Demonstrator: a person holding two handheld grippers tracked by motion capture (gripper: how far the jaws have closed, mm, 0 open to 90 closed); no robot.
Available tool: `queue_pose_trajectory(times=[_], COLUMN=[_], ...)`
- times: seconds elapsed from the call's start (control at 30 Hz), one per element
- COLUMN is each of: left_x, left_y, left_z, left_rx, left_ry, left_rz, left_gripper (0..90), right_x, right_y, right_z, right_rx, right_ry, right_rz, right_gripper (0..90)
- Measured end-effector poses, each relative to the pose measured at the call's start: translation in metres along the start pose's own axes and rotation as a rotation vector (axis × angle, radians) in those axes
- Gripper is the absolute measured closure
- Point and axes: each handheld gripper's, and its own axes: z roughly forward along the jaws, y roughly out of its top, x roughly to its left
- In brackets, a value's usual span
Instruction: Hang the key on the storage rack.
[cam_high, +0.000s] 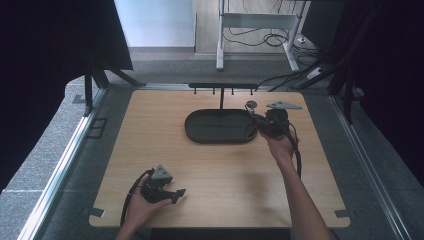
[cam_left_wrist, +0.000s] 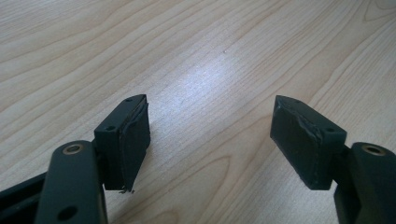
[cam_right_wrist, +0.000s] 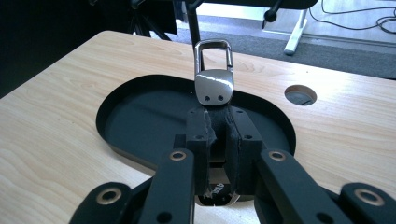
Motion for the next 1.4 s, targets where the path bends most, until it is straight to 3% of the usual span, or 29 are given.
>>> queue_pose_trajectory(times=[0.4, 0.67, 1.17, 1.4], left_x=[0.000, 0.000, 0.001, 0.000], left_y=[0.000, 0.000, -0.001, -0.001], left_z=[0.000, 0.000, 0.001, 0.002], left_rx=[0.002, 0.001, 0.013, 0.019], left_ry=[-0.001, -0.004, -0.012, -0.018], left_rz=[-0.002, -0.005, -0.003, -0.002], left_gripper=[29.3, 29.2, 29.1, 29.1], right_x=[-0.013, -0.017, -0.022, -0.026], right_y=[0.011, 0.018, 0.023, 0.025], right_z=[0.003, 0.008, 0.026, 0.038], right_rx=[-0.026, -0.031, -0.023, -0.057], right_ry=[-0.005, -0.032, -0.100, -0.095], right_rz=[0.025, 0.034, -0.001, 0.037], right_gripper=[80.4, 80.4, 80.4, 80.4])
